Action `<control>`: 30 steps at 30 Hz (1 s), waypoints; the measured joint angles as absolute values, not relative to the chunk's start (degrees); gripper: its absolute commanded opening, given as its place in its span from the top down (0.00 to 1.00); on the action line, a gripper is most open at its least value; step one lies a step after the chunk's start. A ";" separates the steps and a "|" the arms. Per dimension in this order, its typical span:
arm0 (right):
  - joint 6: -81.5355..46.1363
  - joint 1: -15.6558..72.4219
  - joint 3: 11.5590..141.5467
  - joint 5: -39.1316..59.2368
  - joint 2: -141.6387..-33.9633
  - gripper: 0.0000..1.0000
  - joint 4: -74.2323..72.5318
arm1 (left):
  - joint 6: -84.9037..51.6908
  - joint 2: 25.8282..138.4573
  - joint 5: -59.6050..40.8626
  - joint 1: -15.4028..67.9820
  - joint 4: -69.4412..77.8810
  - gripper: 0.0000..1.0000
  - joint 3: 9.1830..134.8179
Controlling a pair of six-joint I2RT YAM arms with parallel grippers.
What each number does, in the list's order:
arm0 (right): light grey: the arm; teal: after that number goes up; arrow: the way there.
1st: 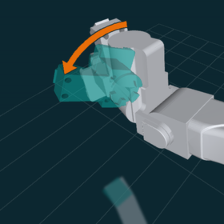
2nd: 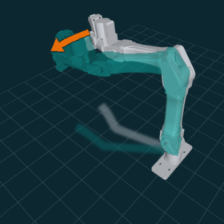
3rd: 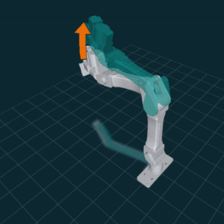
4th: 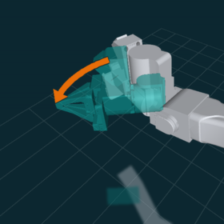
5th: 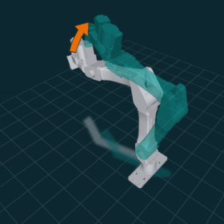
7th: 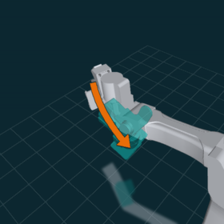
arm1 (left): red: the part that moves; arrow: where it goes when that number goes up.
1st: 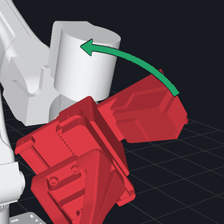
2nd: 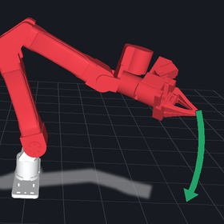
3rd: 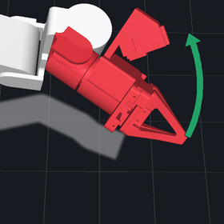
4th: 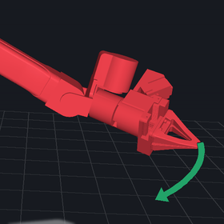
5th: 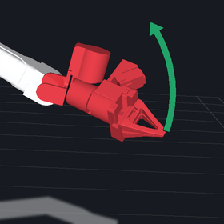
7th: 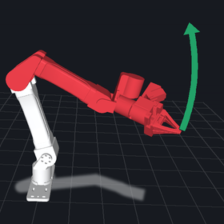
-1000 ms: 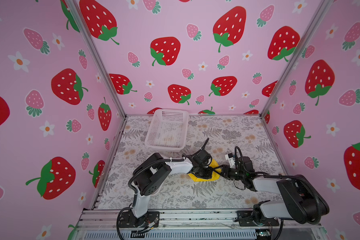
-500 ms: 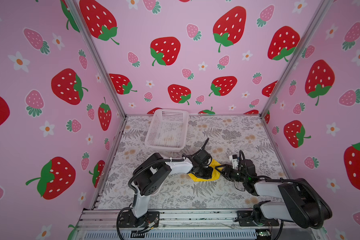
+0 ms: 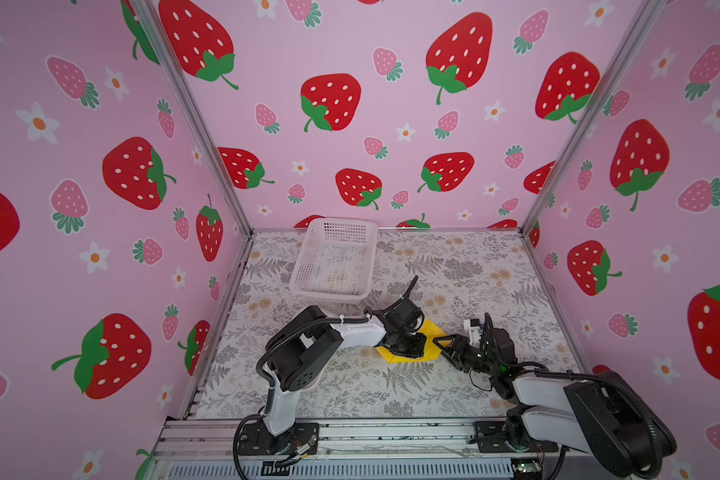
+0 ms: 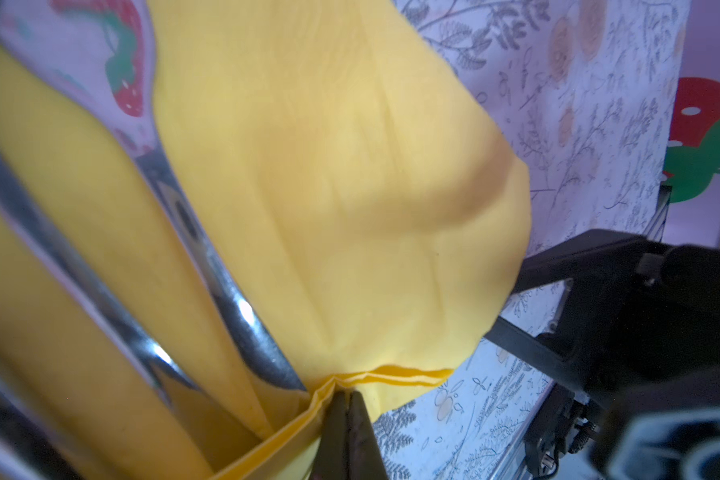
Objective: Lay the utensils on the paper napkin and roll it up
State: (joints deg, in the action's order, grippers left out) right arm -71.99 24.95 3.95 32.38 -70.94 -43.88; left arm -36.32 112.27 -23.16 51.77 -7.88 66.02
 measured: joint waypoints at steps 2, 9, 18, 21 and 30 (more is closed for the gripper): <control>-72.10 25.04 3.97 31.99 -71.13 0.45 -44.69 | -36.32 112.27 -23.16 51.77 -7.90 1.00 66.02; -69.36 25.15 7.51 29.93 -77.06 0.58 -45.15 | -36.32 112.27 -23.16 51.75 -7.88 1.00 66.02; -67.48 25.23 8.58 29.39 -81.76 0.80 -46.02 | -36.49 112.27 -23.11 51.75 -7.75 1.00 66.02; -67.37 25.54 8.60 29.26 -81.25 0.79 -45.93 | -36.62 112.27 -23.03 51.75 -7.60 1.00 66.02; -64.62 29.12 11.81 28.77 -77.78 0.70 -43.09 | -37.45 111.98 -22.94 51.68 -6.92 1.00 65.39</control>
State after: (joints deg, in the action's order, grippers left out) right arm -64.62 29.12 11.81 28.77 -77.78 -43.09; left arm -37.45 111.98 -22.94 51.68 -6.92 65.39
